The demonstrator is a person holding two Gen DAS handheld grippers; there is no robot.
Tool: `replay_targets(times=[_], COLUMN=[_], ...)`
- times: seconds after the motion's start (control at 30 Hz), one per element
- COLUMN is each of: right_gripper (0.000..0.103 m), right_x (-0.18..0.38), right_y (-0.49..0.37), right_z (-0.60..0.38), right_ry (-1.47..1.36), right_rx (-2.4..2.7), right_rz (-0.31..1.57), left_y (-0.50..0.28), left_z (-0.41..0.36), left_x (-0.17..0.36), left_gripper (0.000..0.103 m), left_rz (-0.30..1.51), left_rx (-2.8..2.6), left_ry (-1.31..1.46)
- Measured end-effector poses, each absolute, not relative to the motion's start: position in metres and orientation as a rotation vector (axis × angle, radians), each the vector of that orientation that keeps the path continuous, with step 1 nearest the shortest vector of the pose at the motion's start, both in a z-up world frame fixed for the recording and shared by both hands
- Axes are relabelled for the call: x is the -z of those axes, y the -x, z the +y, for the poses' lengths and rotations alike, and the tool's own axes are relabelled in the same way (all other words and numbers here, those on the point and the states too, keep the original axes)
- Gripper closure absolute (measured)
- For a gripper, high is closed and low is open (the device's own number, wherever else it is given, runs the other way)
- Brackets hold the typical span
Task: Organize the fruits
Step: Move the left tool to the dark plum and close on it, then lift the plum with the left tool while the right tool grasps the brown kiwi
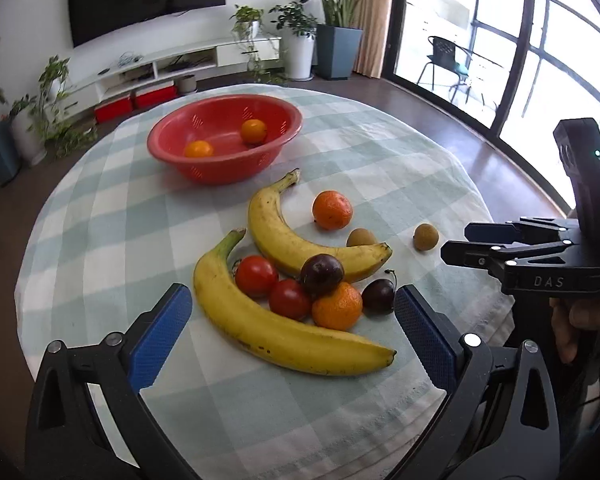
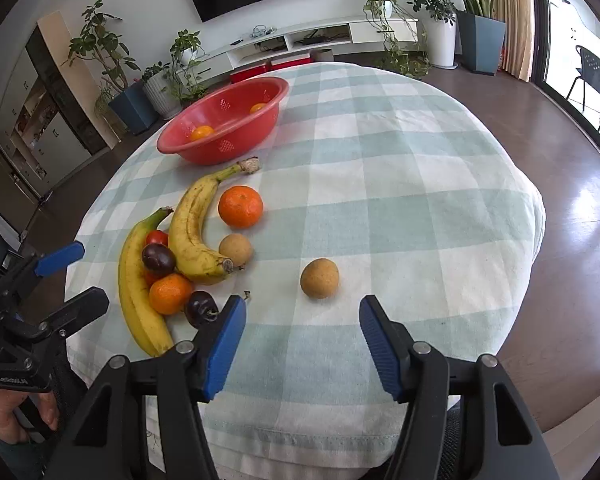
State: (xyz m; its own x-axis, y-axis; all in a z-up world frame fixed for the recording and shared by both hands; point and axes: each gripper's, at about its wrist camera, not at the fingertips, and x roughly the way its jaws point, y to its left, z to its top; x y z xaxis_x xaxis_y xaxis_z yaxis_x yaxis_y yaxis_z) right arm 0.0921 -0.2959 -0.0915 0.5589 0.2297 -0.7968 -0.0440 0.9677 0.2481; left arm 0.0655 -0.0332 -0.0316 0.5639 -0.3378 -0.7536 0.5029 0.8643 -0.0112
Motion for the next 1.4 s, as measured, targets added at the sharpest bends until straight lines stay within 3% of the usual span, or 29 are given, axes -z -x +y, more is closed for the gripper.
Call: replay_targets(times=[0.1,0.23,0.27,0.6,0.7,0.83,1.4], right_gripper=[0.042,0.042,0.042,0.042,0.042,0.042,0.042], right_x=[0.094,0.097,0.097,0.1,0.101,0.101,0.103], right_y=[-0.096,-0.1,-0.101,-0.108,-0.108,-0.109,-0.109], right_z=[-0.296,-0.294,-0.294,-0.294,-0.293,-0.292,-0.292], right_ry=[-0.218,-0.223,-0.224,-0.233,-0.228,-0.231,-0.233], right_rx=[-0.163,-0.162,-0.163,-0.161,-0.162,-0.161,-0.163], right_rz=[0.972,0.984,0.987,0.999,1.0,1.002,0.999], left_y=[-0.08,-0.099,-0.102,-0.106,-0.109,-0.112,-0.111], left_z=[-0.044,-0.053,-0.054,-0.066,-0.068,-0.071,-0.069], left_x=[0.03,0.036,0.039,0.057,0.062,0.065,0.065], left_gripper=[0.01,0.039,0.041,0.043,0.058,0.064,0.076], left_rz=[0.871,0.914,0.927,0.975,0.995,0.996,0.995], left_rx=[0.556,0.615,0.622,0.692,0.709,0.721,0.725], left_ry=[-0.297,-0.335,-0.343,-0.399,-0.395,-0.385,-0.372])
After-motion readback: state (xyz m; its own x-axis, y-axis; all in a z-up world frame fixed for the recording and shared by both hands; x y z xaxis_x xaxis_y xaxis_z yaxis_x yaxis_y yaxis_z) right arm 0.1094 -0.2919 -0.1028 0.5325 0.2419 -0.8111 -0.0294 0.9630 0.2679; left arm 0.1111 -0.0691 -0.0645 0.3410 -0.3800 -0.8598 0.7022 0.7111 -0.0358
